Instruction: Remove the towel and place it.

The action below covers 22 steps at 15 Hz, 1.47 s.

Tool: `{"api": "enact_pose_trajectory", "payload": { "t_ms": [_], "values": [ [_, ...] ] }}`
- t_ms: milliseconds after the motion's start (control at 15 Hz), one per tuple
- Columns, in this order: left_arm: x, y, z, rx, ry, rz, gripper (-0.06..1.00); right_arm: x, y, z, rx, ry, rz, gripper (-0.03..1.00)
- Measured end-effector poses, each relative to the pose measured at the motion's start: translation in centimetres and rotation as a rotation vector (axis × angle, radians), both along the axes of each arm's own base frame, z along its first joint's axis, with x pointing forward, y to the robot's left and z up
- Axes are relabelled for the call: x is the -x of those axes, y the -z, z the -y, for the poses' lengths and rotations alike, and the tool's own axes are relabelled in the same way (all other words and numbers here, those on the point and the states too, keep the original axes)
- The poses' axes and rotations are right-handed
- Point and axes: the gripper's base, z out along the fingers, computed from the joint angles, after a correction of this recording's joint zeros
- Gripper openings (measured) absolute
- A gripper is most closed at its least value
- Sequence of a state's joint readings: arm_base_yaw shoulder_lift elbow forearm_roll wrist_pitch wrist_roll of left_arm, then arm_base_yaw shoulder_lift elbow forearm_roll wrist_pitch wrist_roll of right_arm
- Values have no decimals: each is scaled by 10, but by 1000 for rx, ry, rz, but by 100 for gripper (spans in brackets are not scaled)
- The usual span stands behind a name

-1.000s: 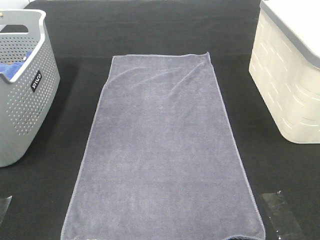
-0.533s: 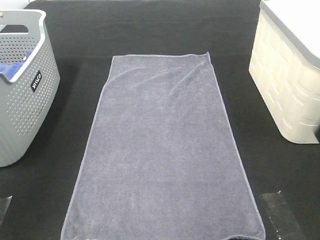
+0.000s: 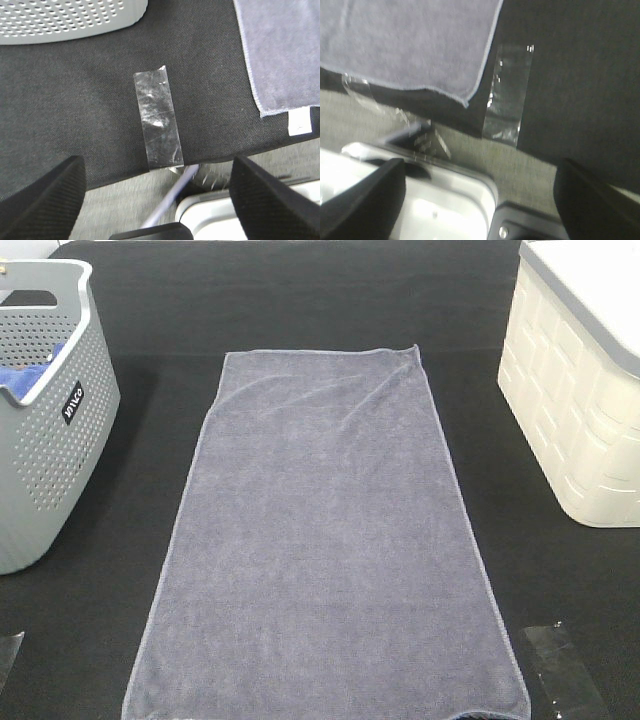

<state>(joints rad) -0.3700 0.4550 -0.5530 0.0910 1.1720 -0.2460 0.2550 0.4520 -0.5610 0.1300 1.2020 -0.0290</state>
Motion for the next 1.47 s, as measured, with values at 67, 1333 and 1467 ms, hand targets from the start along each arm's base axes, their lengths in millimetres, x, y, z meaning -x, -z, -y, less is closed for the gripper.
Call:
{"api": "enact_pose_trajectory", "payload": {
  "t_ms": [67,1333,1467],
  "values": [
    [8,-1,-3,16,13,57,75,9,0,2,-18,2,68,76],
    [33,-3,-10,14,152,355,75,39,0,11,-74,-25,432,76],
    [34,-3,-12,-2,52,370,75,38,0,11,-55,61,435,76]
  ]
}}
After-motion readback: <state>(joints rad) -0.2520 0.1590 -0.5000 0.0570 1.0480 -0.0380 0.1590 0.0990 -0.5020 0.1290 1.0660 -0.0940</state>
